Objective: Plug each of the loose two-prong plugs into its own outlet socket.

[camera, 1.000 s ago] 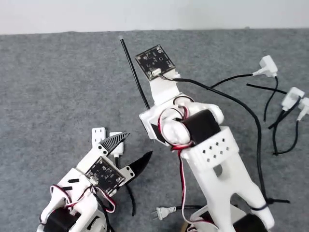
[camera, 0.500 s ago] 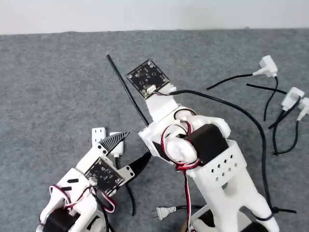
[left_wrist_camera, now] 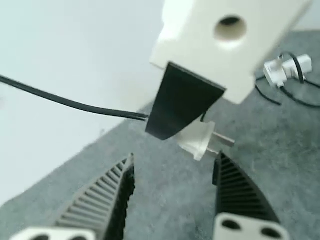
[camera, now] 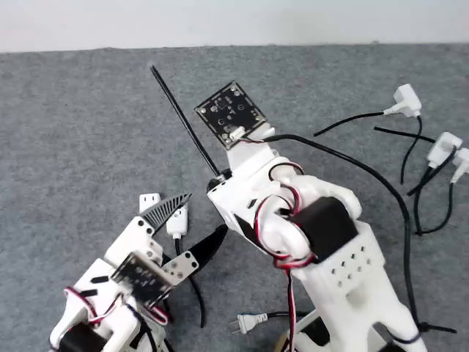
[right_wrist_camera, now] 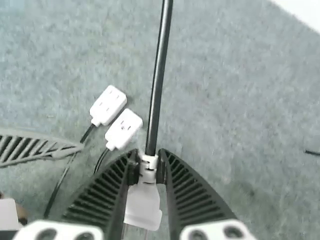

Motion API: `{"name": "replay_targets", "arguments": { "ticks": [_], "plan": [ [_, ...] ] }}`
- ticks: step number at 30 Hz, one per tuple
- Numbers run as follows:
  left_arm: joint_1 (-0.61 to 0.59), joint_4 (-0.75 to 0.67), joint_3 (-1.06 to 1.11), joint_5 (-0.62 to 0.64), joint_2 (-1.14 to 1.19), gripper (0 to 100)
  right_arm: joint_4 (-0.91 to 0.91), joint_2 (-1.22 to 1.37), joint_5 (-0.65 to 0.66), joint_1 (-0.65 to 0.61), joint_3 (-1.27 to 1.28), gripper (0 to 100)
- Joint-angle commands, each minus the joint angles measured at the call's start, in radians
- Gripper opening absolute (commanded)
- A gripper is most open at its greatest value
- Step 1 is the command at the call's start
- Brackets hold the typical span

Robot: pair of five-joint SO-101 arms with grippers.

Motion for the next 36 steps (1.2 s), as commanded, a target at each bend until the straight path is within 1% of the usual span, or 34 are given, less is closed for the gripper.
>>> {"name": "replay_targets", "arguments": {
  "ticks": [1,3,9,15,19,23,28,32,36],
  "plan": [
    [0.003,-0.051,-0.074,-0.002,0.011,24,-0.038,-0.042,0.017,-0.007,-0.078,0.8],
    [0.003,-0.078,-0.076,0.003,0.011,24,-0.038,-0.044,0.038,-0.01,-0.078,0.8],
    [0.009,-0.144,-0.071,0.081,0.012,24,-0.035,-0.051,0.046,-0.012,-0.078,0.8],
    [0.005,-0.178,-0.065,0.083,0.017,24,-0.03,-0.071,0.046,-0.013,-0.078,0.8],
    [0.003,-0.186,-0.024,0.083,0.014,25,-0.028,-0.125,0.046,-0.018,-0.078,0.8],
    [0.003,-0.229,0.025,0.083,0.012,25,0.01,-0.148,0.048,-0.041,-0.057,0.8],
    [0.002,-0.23,0.035,0.084,0.012,24,0.059,-0.165,0.046,-0.051,-0.06,0.8],
    [0.002,-0.23,0.056,0.084,0.012,25,0.068,-0.211,0.041,-0.097,-0.055,0.8],
    [0.002,-0.229,0.081,0.084,0.012,25,0.088,-0.249,0.04,-0.099,-0.057,0.8]
  ]
}}
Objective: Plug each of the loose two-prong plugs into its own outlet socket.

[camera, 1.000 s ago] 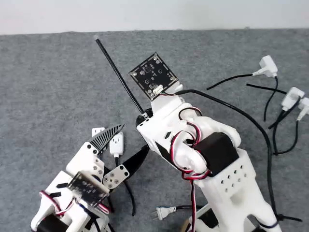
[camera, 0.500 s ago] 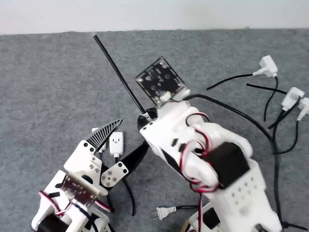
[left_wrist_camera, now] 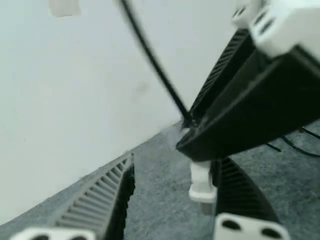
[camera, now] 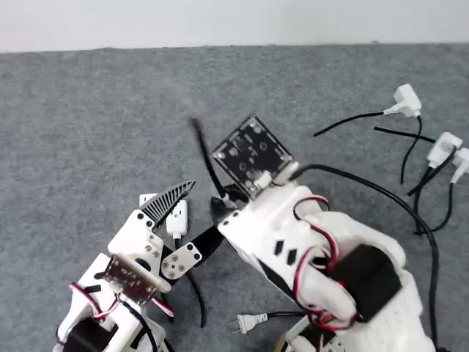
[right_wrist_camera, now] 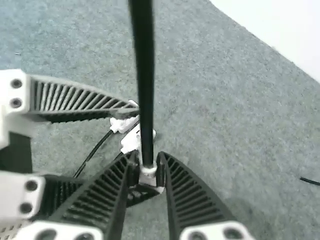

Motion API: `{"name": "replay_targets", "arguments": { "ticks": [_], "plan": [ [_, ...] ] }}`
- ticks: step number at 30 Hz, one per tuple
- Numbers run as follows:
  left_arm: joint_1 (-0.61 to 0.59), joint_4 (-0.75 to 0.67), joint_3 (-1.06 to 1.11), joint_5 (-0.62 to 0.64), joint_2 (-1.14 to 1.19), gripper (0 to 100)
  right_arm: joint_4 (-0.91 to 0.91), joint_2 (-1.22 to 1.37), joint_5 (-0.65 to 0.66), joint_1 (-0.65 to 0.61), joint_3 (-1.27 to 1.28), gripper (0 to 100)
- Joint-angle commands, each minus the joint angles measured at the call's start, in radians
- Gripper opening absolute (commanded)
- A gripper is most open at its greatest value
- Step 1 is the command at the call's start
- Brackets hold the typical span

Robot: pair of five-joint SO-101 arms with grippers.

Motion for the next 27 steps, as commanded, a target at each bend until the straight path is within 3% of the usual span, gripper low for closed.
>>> {"name": "replay_targets", "arguments": {
  "ticks": [1,12,27],
  "plan": [
    [-0.003,-0.029,0.027,0.006,0.014,25,0.016,-0.044,0.002,-0.012,-0.057,0.8],
    [-0.003,-0.049,0.062,0.005,0.014,25,0.156,-0.054,0.006,-0.012,-0.057,0.8],
    [-0.035,-0.048,0.082,0.005,0.014,24,0.163,-0.054,0.003,-0.01,-0.055,0.8]
  ]
}}
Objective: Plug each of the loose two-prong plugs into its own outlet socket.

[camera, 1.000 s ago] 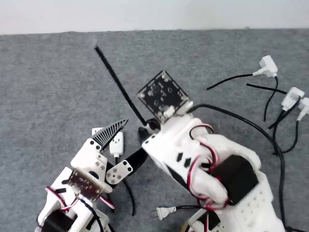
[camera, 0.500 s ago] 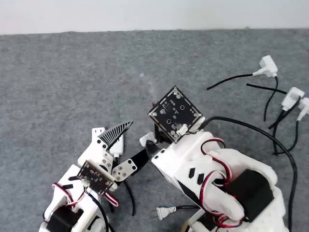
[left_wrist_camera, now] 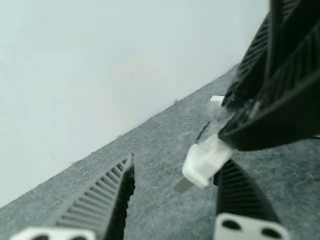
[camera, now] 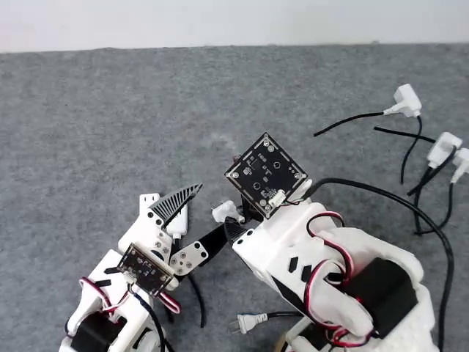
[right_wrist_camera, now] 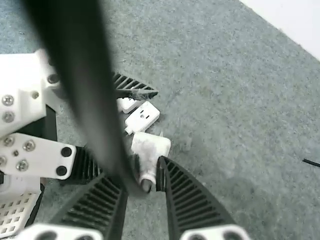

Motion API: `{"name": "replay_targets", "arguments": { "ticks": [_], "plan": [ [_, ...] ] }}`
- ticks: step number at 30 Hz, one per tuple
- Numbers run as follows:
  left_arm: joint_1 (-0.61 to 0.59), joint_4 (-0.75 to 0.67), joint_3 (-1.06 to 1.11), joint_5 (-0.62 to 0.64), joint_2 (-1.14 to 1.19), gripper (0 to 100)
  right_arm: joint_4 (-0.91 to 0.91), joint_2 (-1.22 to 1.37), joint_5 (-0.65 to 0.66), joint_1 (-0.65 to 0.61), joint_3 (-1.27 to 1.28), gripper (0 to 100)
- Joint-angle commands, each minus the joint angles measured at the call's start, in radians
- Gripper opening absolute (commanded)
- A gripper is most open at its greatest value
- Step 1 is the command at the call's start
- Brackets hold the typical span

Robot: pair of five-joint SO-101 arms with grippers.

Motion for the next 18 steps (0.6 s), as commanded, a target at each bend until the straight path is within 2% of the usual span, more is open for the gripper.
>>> {"name": "replay_targets", "arguments": {
  "ticks": [1,10,14,18],
  "plan": [
    [-0.051,-0.032,0.019,0.008,0.012,24,0.013,-0.015,0.0,-0.007,-0.041,0.8],
    [-0.167,-0.118,0.105,0.009,0.012,24,-0.041,-0.015,-0.002,-0.007,0.048,0.8],
    [-0.173,-0.152,0.143,0.008,0.012,24,-0.111,-0.004,-0.005,-0.005,0.115,0.8],
    [-0.259,-0.221,0.182,0.008,0.015,24,-0.199,-0.002,-0.061,-0.004,0.167,0.8]
  ]
}}
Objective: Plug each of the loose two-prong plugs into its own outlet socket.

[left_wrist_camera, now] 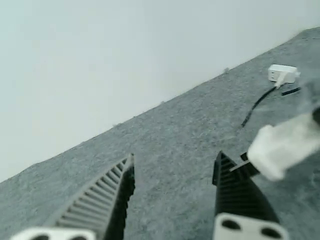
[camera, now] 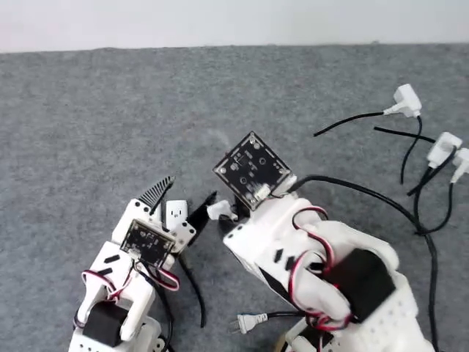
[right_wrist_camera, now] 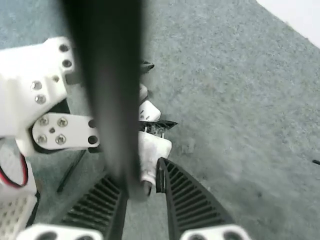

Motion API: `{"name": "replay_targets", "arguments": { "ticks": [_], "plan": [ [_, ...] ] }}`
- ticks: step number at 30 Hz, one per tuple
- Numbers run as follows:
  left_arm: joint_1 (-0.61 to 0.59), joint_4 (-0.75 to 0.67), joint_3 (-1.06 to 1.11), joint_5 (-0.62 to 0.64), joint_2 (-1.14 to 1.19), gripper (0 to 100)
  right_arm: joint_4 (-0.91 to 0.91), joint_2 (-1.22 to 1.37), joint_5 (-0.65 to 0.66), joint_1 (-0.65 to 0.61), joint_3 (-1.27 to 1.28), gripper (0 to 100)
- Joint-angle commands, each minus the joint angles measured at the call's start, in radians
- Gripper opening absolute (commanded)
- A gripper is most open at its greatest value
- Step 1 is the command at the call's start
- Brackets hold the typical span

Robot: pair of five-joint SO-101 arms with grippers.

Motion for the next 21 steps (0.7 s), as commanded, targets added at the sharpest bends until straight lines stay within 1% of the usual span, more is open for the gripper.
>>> {"name": "replay_targets", "arguments": {
  "ticks": [1,7,9,13,17,21],
  "plan": [
    [-0.104,-0.109,0.018,0.008,0.005,24,-0.077,-0.001,-0.034,-0.005,0.025,0.8],
    [-0.316,-0.161,0.016,0.009,0.006,24,-0.101,0.131,-0.037,-0.002,0.035,0.8],
    [-0.371,-0.164,0.013,0.009,0.005,24,-0.124,0.194,-0.049,0.027,0.034,0.8],
    [-0.494,-0.163,0.001,0.011,0.006,24,-0.231,0.303,-0.126,0.094,0.034,0.8],
    [-0.621,-0.14,0.001,0.048,0.006,24,-0.291,0.41,-0.189,0.093,0.034,0.8],
    [-0.715,-0.115,-0.001,0.063,0.006,24,-0.337,0.55,-0.252,0.093,0.026,0.8]
  ]
}}
